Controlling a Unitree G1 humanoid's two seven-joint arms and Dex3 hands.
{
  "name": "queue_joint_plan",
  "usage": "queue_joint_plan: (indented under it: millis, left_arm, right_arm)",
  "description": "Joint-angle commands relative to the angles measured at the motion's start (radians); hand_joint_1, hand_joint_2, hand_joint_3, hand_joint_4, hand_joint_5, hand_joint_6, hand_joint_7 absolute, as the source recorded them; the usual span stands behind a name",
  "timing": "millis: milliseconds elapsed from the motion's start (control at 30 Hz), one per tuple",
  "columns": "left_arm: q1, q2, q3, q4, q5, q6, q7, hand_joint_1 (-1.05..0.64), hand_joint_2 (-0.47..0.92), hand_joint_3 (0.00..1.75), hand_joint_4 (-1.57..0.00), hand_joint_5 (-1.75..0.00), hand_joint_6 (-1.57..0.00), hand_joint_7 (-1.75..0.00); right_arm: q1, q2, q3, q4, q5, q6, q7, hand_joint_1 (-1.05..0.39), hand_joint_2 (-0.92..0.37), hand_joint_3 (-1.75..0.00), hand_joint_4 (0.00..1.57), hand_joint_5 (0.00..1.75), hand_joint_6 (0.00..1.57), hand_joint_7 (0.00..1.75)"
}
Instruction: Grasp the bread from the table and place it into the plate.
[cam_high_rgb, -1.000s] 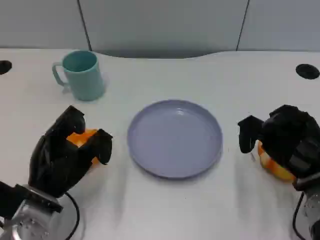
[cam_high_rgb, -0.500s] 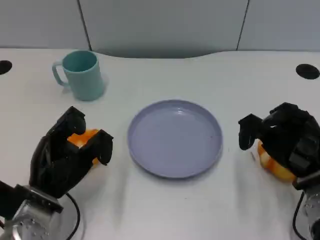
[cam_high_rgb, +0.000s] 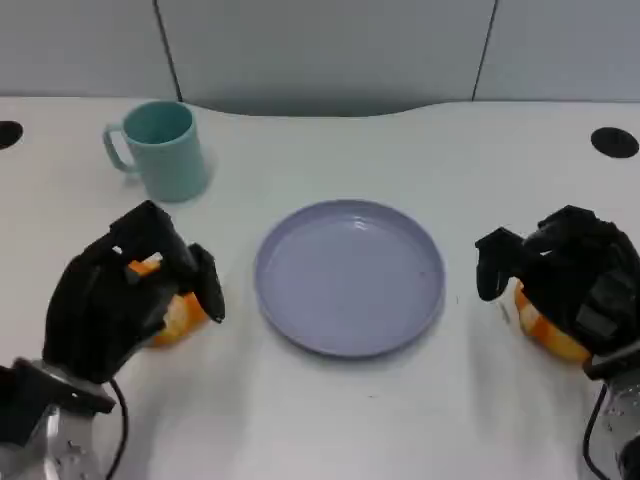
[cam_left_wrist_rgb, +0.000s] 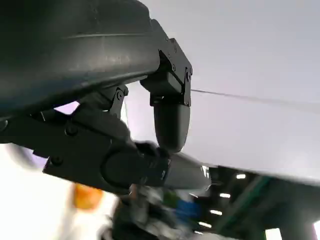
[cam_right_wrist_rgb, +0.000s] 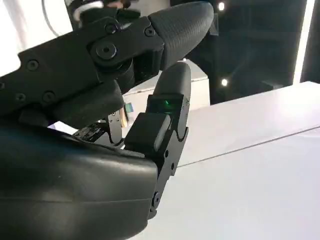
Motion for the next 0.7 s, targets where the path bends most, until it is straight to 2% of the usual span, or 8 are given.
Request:
queue_joint_plan:
  millis: [33, 100, 200, 300, 367, 433, 500, 700]
  left_arm:
    - [0.034, 0.022, -0.019, -0.049, 0.109, -0.267, 0.076, -0.72, 0.87, 0.01, -0.58, -1.38, -0.65, -1.11]
    - [0.044, 0.048, -0.023, -0.068, 0.184, -0.39, 0.13, -0.73, 0.89, 0.0, -0.43, -1.07, -0.59, -0.7]
    - [0.028, 0.084, -0.023, -0.047, 0.269, -0.456, 0.229, -0.76, 0.89, 0.0, -0.31, -0.94, -0.54, -0.5]
    - [0.022, 0.108, -0.041, -0.031, 0.309, -0.479, 0.3, -0.77, 0.9, 0.0, -0.24, -0.93, -0.52, -0.42]
    - [-0.039, 0.163, -0.033, 0.081, 0.471, -0.494, 0.448, -0.82, 0.91, 0.05, -0.1, -0.87, -0.41, -0.33]
    - [-0.093, 0.214, -0.05, 0.187, 0.604, -0.498, 0.575, -0.86, 0.92, 0.09, -0.02, -0.72, -0.31, -0.25]
    - [-0.14, 0.257, -0.094, 0.283, 0.699, -0.466, 0.676, -0.97, 0.92, 0.17, 0.0, -0.43, -0.2, -0.16]
    - [-0.296, 0.323, -0.267, 0.557, 0.882, -0.319, 0.886, -1.04, 0.92, 0.2, -0.01, -0.21, -0.15, -0.1]
  right_arm:
    - [-0.001, -0.01, 0.004, -0.013, -0.008, -0.012, -0.023, -0.56, -0.88, 0.0, 0.69, 1.43, 1.07, 0.39]
    - [-0.001, -0.01, 0.003, -0.016, -0.008, -0.016, -0.028, -0.56, -0.89, 0.0, 0.69, 1.44, 1.05, 0.39]
    - [-0.009, -0.014, -0.003, -0.006, -0.001, -0.009, -0.021, -0.55, -0.89, 0.0, 0.68, 1.44, 1.04, 0.39]
    - [-0.013, -0.015, -0.007, -0.002, 0.002, -0.005, -0.018, -0.54, -0.89, 0.0, 0.68, 1.44, 1.04, 0.39]
    - [-0.014, -0.016, -0.011, 0.003, 0.001, -0.013, -0.017, -0.56, -0.89, 0.0, 0.69, 1.45, 1.05, 0.39]
    - [-0.011, -0.017, -0.011, 0.0, -0.001, -0.015, -0.021, -0.58, -0.89, 0.0, 0.7, 1.45, 1.05, 0.4]
    - [-0.009, -0.022, -0.01, 0.0, -0.003, -0.009, -0.016, -0.57, -0.89, 0.0, 0.69, 1.44, 1.05, 0.4]
    - [0.003, -0.032, -0.004, -0.005, -0.007, -0.004, -0.002, -0.56, -0.89, 0.0, 0.69, 1.42, 1.05, 0.39]
